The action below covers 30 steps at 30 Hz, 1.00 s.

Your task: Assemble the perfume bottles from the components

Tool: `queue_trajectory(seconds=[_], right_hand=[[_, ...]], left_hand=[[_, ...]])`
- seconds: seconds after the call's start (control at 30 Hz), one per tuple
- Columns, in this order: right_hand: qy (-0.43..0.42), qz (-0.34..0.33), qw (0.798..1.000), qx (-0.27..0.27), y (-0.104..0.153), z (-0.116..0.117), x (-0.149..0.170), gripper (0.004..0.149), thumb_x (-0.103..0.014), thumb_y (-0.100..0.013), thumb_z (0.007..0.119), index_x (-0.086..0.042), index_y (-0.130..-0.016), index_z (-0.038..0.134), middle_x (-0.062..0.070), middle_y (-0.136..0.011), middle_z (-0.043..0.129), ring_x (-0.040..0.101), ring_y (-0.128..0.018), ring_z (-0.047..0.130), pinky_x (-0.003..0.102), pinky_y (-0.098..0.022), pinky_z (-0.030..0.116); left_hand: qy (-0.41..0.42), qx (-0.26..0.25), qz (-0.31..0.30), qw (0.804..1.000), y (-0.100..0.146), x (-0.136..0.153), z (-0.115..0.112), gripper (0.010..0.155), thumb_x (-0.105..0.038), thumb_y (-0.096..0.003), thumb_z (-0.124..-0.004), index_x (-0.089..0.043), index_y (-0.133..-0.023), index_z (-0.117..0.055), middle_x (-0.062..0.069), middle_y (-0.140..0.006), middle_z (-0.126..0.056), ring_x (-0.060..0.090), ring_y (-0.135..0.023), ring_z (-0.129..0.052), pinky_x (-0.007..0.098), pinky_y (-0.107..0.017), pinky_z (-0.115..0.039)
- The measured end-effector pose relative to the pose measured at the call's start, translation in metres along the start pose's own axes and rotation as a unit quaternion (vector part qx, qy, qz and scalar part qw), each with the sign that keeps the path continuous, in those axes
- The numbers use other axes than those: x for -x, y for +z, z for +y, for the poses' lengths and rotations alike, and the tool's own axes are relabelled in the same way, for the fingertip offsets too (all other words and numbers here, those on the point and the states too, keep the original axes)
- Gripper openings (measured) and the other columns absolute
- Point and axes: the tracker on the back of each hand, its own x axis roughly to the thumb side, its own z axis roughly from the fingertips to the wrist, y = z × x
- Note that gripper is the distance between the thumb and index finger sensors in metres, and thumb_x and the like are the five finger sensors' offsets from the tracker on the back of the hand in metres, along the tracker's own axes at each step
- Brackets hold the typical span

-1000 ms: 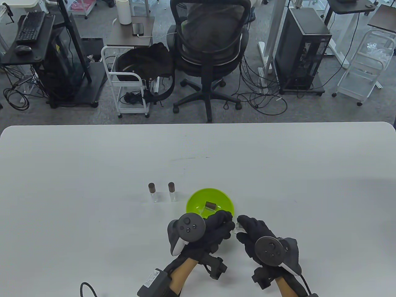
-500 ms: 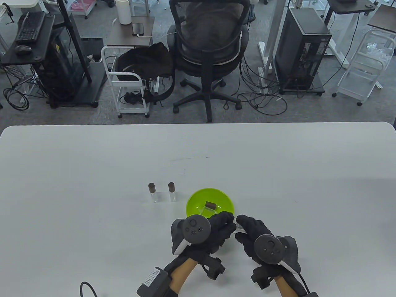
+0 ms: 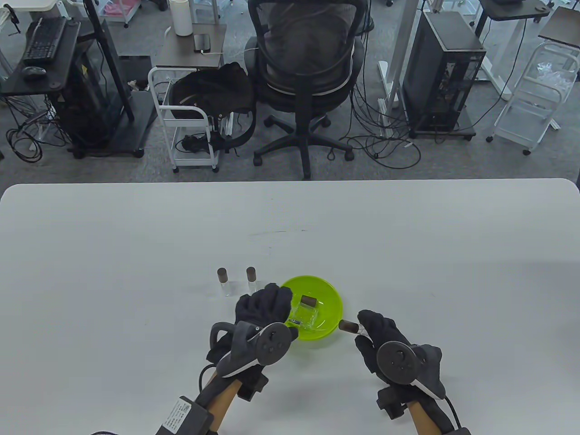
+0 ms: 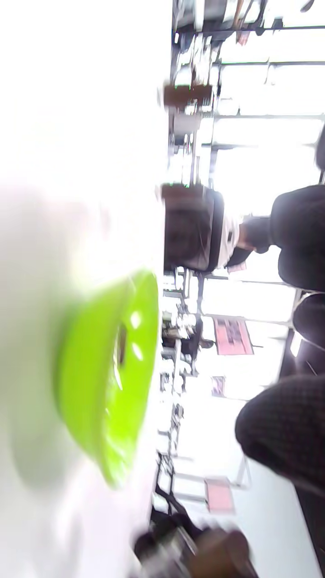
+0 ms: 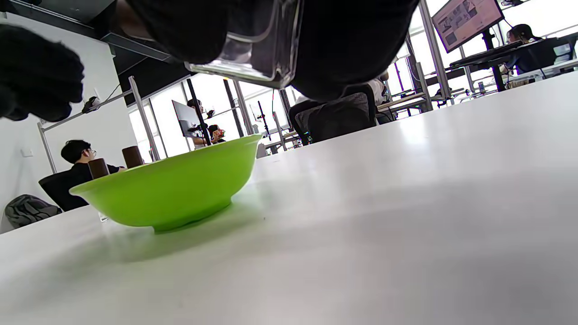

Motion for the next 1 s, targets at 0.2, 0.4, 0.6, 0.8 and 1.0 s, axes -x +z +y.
queue_trajectory(seconds=[0.2,0.4,0.6,0.8,1.0], right_hand=[[-0.019,0.028,0.999,0.016,-0.001,0.001,0.010,0.054,-0.037,-0.060,0.066,-0.020,-0.106,0.044,0.014,-0.109,0.068,0.033,-0.098,0.084,0.051,-0.073,0.075],[-0.002,0.061,0.998,0.027,-0.017,-0.004,0.021,0.053,-0.041,-0.059,0.062,-0.031,-0.107,0.042,0.010,-0.116,0.061,0.037,-0.107,0.071,0.056,-0.077,0.068],[0.006,0.146,0.989,0.037,-0.058,-0.011,0.032,0.052,-0.047,-0.058,0.064,-0.042,-0.106,0.046,0.007,-0.110,0.054,0.032,-0.101,0.063,0.062,-0.080,0.053],[0.064,0.227,0.972,0.006,-0.091,0.007,0.050,0.054,-0.048,-0.060,0.065,-0.039,-0.108,0.042,0.001,-0.112,0.062,0.025,-0.098,0.072,0.061,-0.079,0.057],[0.075,0.282,0.956,-0.023,-0.100,0.019,0.065,0.056,-0.046,-0.061,0.067,-0.035,-0.110,0.042,-0.003,-0.113,0.068,0.024,-0.098,0.074,0.061,-0.079,0.058]], left_hand=[[-0.024,0.040,0.079,0.996,0.014,0.049,-0.028,0.095,-0.061,-0.0461,-0.075,-0.018,-0.118,-0.031,0.022,-0.123,-0.034,0.049,-0.113,-0.044,0.069,-0.082,-0.036],[-0.010,0.046,0.088,0.995,0.020,0.057,-0.043,0.097,-0.065,-0.0443,-0.073,-0.018,-0.118,-0.029,0.021,-0.123,-0.032,0.049,-0.114,-0.042,0.070,-0.082,-0.034],[-0.005,0.008,0.079,0.997,0.021,0.050,-0.034,0.097,-0.065,-0.0442,-0.072,-0.018,-0.117,-0.031,0.021,-0.123,-0.034,0.049,-0.113,-0.044,0.069,-0.082,-0.035],[-0.021,0.018,0.079,0.997,0.023,0.049,-0.036,0.097,-0.065,-0.0440,-0.072,-0.018,-0.117,-0.030,0.020,-0.123,-0.035,0.049,-0.113,-0.044,0.070,-0.082,-0.035],[-0.013,0.013,0.085,0.996,0.025,0.053,-0.034,0.097,-0.065,-0.0441,-0.072,-0.018,-0.117,-0.030,0.021,-0.123,-0.035,0.049,-0.113,-0.044,0.070,-0.082,-0.035]])
